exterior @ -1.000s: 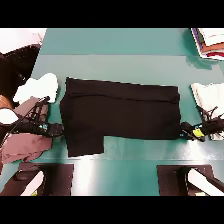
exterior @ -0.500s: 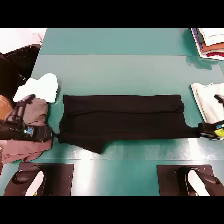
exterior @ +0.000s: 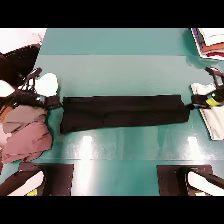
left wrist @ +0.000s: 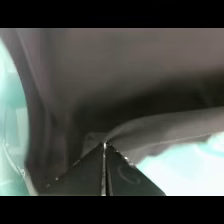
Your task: Fold the shirts.
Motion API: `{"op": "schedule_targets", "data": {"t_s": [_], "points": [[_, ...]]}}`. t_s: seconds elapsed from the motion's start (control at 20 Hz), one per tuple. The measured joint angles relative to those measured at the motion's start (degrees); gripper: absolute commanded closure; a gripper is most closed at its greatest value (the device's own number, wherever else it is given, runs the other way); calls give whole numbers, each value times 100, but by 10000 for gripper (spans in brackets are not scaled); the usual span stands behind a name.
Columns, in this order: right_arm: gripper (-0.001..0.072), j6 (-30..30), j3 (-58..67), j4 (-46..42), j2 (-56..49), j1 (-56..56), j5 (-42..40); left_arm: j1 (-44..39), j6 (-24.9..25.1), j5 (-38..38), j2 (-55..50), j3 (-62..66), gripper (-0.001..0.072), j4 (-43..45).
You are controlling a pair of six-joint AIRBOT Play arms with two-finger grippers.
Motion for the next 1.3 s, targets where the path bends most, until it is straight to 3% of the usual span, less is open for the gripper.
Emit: {"op": "schedule_targets", "data": {"t_s": [0.1,0.15,0.2,0.25,0.4,0.45,0.5,0.55,0.7,0.75,0.8,1.1,1.2,1.3], "points": [[654,7,354,240,-560,39,-203,2,103,310,-660,341,679,-52],[470,9,516,369,-802,42,-293,2,144,426,-970,522,525,-63],[308,9,688,481,-1043,48,-374,2,166,525,-1222,695,282,-72],[255,9,848,623,-1257,50,-415,11,168,584,-1394,828,241,-98],[254,-79,1185,1014,-1633,31,-490,2,192,573,-1687,1224,242,-192],[254,-155,1246,1113,-1676,-20,-483,4,199,470,-1731,1357,311,-195],[255,-258,1283,1204,-1685,-103,-442,7,201,323,-1759,1502,558,-208],[254,-345,1281,1274,-1670,-216,-374,7,205,168,-1775,1622,672,-229],[245,-540,973,1390,-1473,-719,-271,2,223,-271,-1788,1803,682,-310],[127,-573,796,1414,-1412,-920,-243,0,225,-374,-1790,1829,682,-315],[80,-612,586,1456,-1377,-1147,-219,-17,225,-448,-1790,1847,682,-323],[84,-1189,-391,2597,-1792,-1998,-205,-730,201,-319,-1794,1888,682,-376],[126,-1325,-468,2975,-2035,-1958,-140,-1106,92,-37,-1797,1893,683,-387],[427,-1401,-437,3119,-2258,-1805,-157,-1484,-48,280,-1816,1893,683,-391]]}}
